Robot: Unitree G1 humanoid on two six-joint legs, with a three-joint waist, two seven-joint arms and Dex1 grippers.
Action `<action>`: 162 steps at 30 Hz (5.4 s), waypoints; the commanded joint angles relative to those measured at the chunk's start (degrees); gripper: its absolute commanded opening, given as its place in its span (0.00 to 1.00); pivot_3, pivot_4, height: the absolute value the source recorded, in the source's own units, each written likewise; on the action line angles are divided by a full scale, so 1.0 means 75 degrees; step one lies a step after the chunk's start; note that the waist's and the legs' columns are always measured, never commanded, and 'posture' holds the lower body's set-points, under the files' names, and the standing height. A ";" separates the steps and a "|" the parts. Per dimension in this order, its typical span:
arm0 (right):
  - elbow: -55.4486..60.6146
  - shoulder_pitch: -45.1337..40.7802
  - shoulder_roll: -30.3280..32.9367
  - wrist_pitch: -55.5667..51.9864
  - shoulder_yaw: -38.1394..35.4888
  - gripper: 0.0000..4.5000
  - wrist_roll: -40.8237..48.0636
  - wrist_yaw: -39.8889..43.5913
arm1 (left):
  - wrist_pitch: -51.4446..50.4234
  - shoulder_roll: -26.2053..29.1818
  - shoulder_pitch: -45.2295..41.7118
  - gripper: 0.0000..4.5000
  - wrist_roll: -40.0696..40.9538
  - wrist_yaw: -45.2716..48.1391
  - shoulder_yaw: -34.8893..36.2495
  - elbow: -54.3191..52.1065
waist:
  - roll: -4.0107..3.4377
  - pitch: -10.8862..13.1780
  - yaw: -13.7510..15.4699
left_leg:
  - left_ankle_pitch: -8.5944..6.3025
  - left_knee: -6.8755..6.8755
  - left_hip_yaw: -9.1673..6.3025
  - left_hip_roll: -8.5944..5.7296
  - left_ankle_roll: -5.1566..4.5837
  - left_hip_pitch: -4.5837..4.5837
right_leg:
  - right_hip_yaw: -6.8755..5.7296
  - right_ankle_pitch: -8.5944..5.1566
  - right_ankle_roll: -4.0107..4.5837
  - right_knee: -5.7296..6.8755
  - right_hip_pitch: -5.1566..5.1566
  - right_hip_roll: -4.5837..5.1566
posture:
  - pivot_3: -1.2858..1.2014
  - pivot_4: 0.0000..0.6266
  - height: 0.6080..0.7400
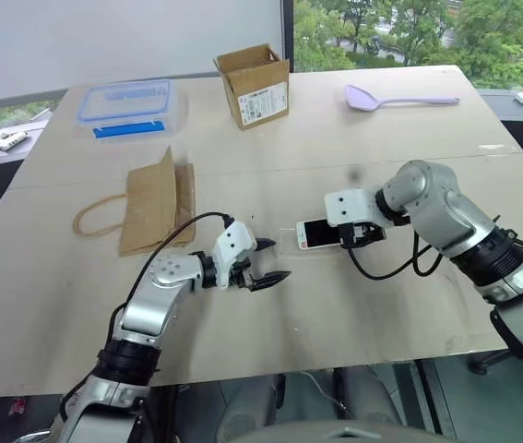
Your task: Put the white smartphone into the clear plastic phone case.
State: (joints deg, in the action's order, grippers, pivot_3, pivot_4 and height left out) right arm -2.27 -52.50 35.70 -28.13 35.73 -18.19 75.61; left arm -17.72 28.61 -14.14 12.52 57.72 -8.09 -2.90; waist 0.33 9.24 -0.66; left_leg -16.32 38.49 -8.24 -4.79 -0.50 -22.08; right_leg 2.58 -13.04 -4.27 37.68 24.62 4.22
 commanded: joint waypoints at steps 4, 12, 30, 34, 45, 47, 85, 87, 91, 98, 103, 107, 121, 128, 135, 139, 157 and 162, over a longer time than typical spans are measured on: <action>0.0750 0.0119 -0.0046 -0.0208 0.0025 0.63 -0.0077 0.0193 | -0.0207 -0.0170 0.0118 0.87 0.0261 0.0037 -0.0305 -0.0517 | 0.0000 0.0001 0.0000 | 0.0000 -0.0001 0.0001 0.0000 0.0000 -0.0001 | 0.0001 0.0000 0.0000 -0.0003 0.0000 0.0000 | 0.52 0.24 1.00; 0.1200 0.0293 -0.0017 -0.0457 0.0043 0.63 -0.0103 0.0294 | -0.0157 -0.0210 0.0032 0.87 0.0222 -0.0020 -0.0352 -0.0391 | 0.0000 0.0001 -0.0011 | 0.0000 -0.0003 0.0002 0.0005 0.0000 0.0000 | 0.0002 0.0000 0.0000 -0.0002 0.0002 -0.0003 | 0.52 0.24 1.00; 0.2366 0.0730 0.0042 -0.2551 -0.1972 0.99 0.1457 -0.0144 | -0.0058 -0.0177 0.0056 0.87 0.0410 -0.0181 -0.0028 0.0028 | 0.0000 0.0001 -0.0002 | 0.0000 -0.0004 0.0000 0.0005 0.0000 0.0000 | 0.0002 0.0000 0.0001 -0.0001 0.0001 -0.0002 | 0.52 0.24 1.00; 0.2876 0.1227 0.0261 -0.3136 -0.2556 0.81 0.1849 -0.0608 | -0.0171 -0.0176 -0.0068 0.87 0.0786 -0.0138 0.0276 0.0052 | 0.0001 0.0002 -0.0002 | 0.0000 -0.0006 0.0001 0.0007 0.0000 0.0001 | 0.0003 0.0000 0.0001 -0.0001 0.0001 -0.0001 | 0.52 0.24 1.00; 0.3880 0.3015 0.0771 -0.3695 -0.3405 0.53 0.2300 -0.2309 | -0.1327 -0.0005 -0.0110 0.87 0.1860 0.0240 0.0475 -0.0518 | 0.0003 0.0002 0.0006 | 0.0000 -0.0008 0.0007 0.0005 0.0000 -0.0005 | 0.0007 0.0000 0.0000 -0.0002 0.0008 0.0001 | 0.52 0.24 1.00; 0.3954 0.3232 0.0888 -0.3738 -0.3528 0.53 0.2367 -0.2504 | -0.1450 -0.0064 -0.0196 0.87 0.1896 0.0204 0.0432 -0.0529 | 0.0003 0.0003 0.0001 | 0.0000 -0.0009 0.0006 0.0006 0.0000 -0.0005 | 0.0007 0.0000 0.0000 -0.0001 0.0009 0.0000 | 0.52 0.24 1.00; 0.0649 0.2106 -0.1363 -0.0125 -0.1299 0.01 0.2533 -0.3091 | 0.0150 0.0054 0.0170 0.87 0.1063 0.0094 0.0234 0.0314 | 0.0006 0.0002 -0.0070 | 0.0000 -0.0015 0.0024 0.0016 0.0000 0.0010 | 0.0027 0.0000 0.0001 0.0000 0.0011 -0.0016 | 0.52 0.24 1.00; 0.0384 0.2098 -0.1283 -0.0085 -0.1049 0.01 0.2238 -0.3082 | 0.0178 0.0073 0.0187 0.87 0.1036 0.0085 0.0219 0.0306 | 0.0005 0.0001 -0.0070 | 0.0000 -0.0014 0.0026 0.0015 0.0000 0.0010 | 0.0029 0.0000 0.0001 0.0000 0.0011 -0.0014 | 0.52 0.24 1.00; 0.0098 0.2069 -0.1152 -0.0042 -0.0660 0.01 0.1807 -0.2968 | 0.0183 0.0115 0.0183 0.87 0.0990 0.0072 0.0224 0.0305 | 0.0008 -0.0007 -0.0066 | 0.0000 -0.0014 0.0030 0.0015 0.0000 0.0024 | 0.0033 0.0000 0.0001 0.0003 -0.0001 -0.0015 | 0.52 0.24 1.00; 0.0228 0.2211 -0.1147 -0.0242 -0.0051 0.01 0.1152 -0.2959 | 0.0127 0.0134 0.0097 0.87 0.0977 0.0074 0.0239 0.0368 | 0.0009 -0.0044 -0.0060 | 0.0000 -0.0013 0.0029 0.0015 0.0000 0.0033 | 0.0033 0.0000 0.0001 0.0010 -0.0007 -0.0015 | 0.52 0.24 1.00; 0.0586 0.2462 -0.1371 -0.0291 -0.0237 0.01 0.0997 -0.3233 | 0.0133 0.0124 0.0078 0.87 0.0893 0.0094 0.0180 0.0395 | 0.0020 -0.0106 -0.0044 | 0.0000 -0.0013 0.0028 0.0015 0.0000 0.0043 | 0.0031 0.0000 0.0000 0.0009 -0.0013 -0.0016 | 0.52 0.24 1.00; 0.1744 0.2529 -0.1652 -0.1028 -0.1541 0.01 0.1705 -0.3477 | 0.0159 0.0114 0.0035 0.87 0.0829 0.0134 0.0130 0.0425 | 0.0021 -0.0109 -0.0042 | 0.0000 -0.0014 0.0025 0.0015 0.0000 0.0043 | 0.0031 0.0000 0.0001 0.0010 -0.0021 -0.0016 | 0.52 0.24 1.00; 0.4446 0.3650 0.1127 -0.2840 -0.2944 0.01 0.2105 -0.3497 | 0.0401 0.0178 -0.0342 0.87 0.0628 0.0675 -0.0164 0.0739 | 0.0016 -0.0102 0.0026 | -0.0002 -0.0018 0.0009 0.0008 -0.0003 0.0010 | 0.0008 -0.0001 0.0000 -0.0014 -0.0007 -0.0006 | 0.52 0.24 1.00; 0.4504 0.4306 0.1328 -0.2301 -0.2594 0.01 0.2024 -0.3720 | 0.0340 0.0188 -0.0397 0.87 0.0562 0.0767 -0.0320 0.0662 | 0.0019 -0.0101 -0.0047 | -0.0002 -0.0018 0.0022 0.0013 -0.0003 0.0015 | 0.0021 -0.0001 -0.0001 -0.0007 -0.0006 -0.0008 | 0.52 0.24 1.00; 0.4734 0.4218 0.0969 -0.2285 -0.2444 0.01 0.2532 -0.3406 | 0.0294 0.0164 -0.0351 0.87 0.0536 0.0858 -0.0573 0.0543 | 0.0021 -0.0100 0.0012 | -0.0002 -0.0017 0.0018 0.0011 -0.0004 0.0013 | 0.0016 -0.0001 -0.0002 -0.0014 -0.0009 -0.0008 | 0.52 0.24 1.00; 0.4767 0.4293 0.1021 -0.2180 -0.2248 0.01 0.2662 -0.3248 | 0.0260 0.0077 -0.0326 0.87 0.0537 0.0840 -0.0672 0.0478 | 0.0021 -0.0100 0.0016 | -0.0003 -0.0018 0.0014 0.0011 -0.0005 0.0012 | 0.0012 -0.0001 -0.0001 -0.0020 -0.0010 -0.0008 | 0.52 0.24 1.00; 0.4680 0.4337 0.2189 -0.2578 -0.2632 0.01 0.2092 -0.3914 | 0.0114 0.0160 -0.0304 0.87 0.0601 0.0843 -0.0603 0.0344 | 0.0022 -0.0100 0.0011 | -0.0003 -0.0019 0.0016 0.0012 -0.0005 0.0013 | 0.0012 -0.0002 -0.0001 -0.0021 -0.0012 -0.0008 | 0.52 0.24 1.00; 0.4166 0.4119 0.1647 -0.1764 -0.1688 0.01 0.1750 -0.3901 | 0.0114 0.0141 -0.0328 0.87 0.0588 0.0852 -0.0637 0.0343 | 0.0021 -0.0099 -0.0001 | -0.0002 -0.0020 0.0017 0.0015 -0.0004 0.0014 | 0.0012 -0.0002 -0.0001 -0.0018 -0.0010 -0.0010 | 0.52 0.24 1.00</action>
State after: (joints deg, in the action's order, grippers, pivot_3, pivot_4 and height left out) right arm 27.84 -20.10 49.22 -43.99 22.48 -4.44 46.35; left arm -16.82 29.63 -16.73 16.95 63.54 -12.21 0.95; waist 0.49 8.50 -0.67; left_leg -16.34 38.34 -8.12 -4.68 -0.53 -21.98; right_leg 2.68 -13.05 -4.28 37.55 24.54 4.15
